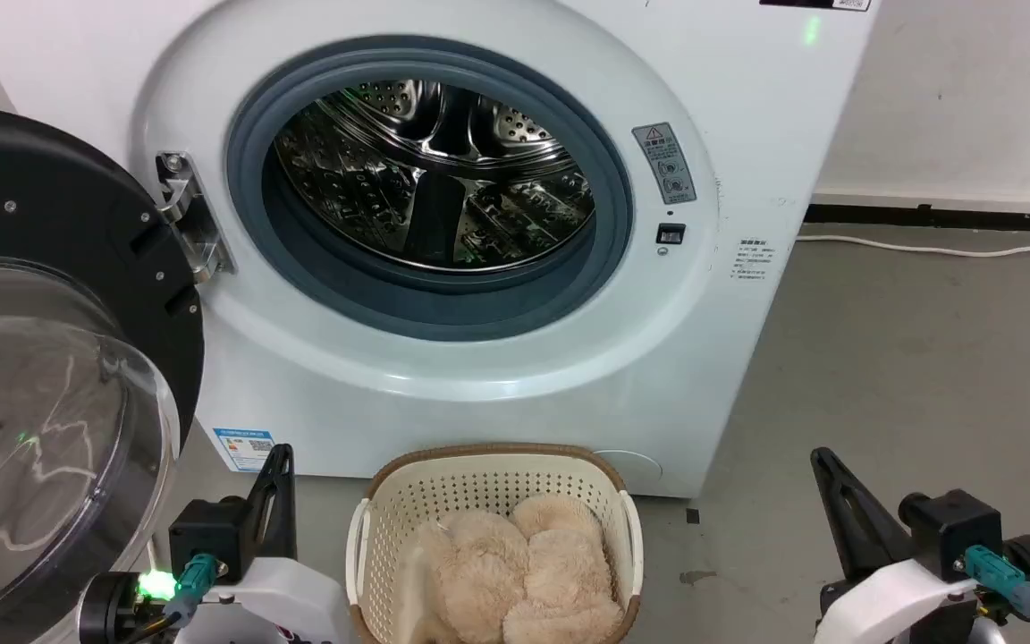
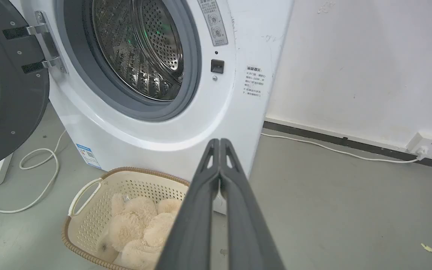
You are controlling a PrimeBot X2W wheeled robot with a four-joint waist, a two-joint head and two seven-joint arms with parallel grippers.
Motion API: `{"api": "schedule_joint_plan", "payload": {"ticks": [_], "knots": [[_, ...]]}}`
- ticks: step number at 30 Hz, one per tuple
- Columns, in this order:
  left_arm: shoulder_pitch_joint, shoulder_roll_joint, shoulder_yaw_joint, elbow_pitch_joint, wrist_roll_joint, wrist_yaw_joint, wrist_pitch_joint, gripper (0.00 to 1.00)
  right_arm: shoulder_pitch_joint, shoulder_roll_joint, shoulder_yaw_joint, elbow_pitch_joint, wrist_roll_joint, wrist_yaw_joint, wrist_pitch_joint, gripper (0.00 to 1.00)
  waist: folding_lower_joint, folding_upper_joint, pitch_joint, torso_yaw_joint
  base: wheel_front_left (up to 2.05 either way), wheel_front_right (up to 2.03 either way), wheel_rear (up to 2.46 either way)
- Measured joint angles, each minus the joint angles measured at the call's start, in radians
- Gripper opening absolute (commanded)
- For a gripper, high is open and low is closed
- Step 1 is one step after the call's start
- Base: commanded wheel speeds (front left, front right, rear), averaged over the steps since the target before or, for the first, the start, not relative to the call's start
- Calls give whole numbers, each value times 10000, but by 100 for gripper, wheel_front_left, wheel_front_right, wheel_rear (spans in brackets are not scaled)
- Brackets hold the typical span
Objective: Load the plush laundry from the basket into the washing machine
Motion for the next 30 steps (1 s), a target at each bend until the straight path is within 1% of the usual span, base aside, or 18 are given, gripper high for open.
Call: {"api": "schedule_joint_plan", "payload": {"ticks": [30], "knots": [[0, 0, -2, 0, 0, 0, 0, 0, 0, 0, -2, 0, 0, 0, 0, 0, 0, 0, 0, 0, 0, 0, 0]]}}
